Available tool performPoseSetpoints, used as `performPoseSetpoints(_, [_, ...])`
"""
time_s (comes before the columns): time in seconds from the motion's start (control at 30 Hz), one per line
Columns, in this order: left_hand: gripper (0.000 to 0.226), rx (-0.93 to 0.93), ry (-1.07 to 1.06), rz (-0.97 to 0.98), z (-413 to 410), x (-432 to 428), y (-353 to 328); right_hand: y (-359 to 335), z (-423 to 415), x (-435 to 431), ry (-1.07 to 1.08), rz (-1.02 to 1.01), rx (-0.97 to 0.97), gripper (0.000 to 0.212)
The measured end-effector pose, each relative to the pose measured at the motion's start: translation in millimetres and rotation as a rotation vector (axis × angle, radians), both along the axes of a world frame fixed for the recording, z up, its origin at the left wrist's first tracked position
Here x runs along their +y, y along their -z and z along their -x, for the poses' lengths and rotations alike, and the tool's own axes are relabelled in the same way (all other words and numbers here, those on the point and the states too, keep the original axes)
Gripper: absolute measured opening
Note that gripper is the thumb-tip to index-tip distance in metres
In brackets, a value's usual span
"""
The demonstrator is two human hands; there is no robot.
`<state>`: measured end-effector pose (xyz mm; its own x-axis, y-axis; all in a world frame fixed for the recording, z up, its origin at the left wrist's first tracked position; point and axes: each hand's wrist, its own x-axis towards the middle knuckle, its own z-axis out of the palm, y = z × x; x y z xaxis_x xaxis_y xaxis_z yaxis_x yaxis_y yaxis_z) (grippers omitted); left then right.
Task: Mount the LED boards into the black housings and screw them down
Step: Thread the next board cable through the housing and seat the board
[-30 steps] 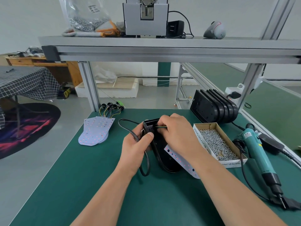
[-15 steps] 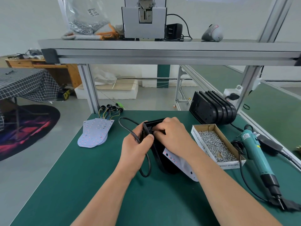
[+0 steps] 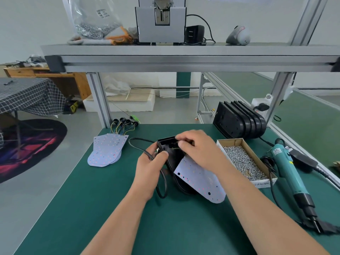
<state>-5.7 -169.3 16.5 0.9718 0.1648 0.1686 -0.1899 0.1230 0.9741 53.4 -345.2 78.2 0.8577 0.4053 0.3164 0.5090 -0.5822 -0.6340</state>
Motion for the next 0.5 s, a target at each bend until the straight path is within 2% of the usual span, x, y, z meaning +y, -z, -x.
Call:
performPoseSetpoints(0.1, [0.039,0.051,0.042,0.099,-3.0,-0.3,5.1,-2.8,-3.5,-26.0,0.078,-0.036,0.018,0.024])
performPoseSetpoints(0.3, [0.032,0.111,0.041,0.161,-5.2,-1.3,7.7,6.7,5.6,-63.0,0.118,0.188,0.226,0.049])
performPoseSetpoints(0.5, [0.034,0.158,0.086,0.172,-3.5,-5.4,7.0,12.7,14.2,-76.5,0.086,0.143,0.276,0.031])
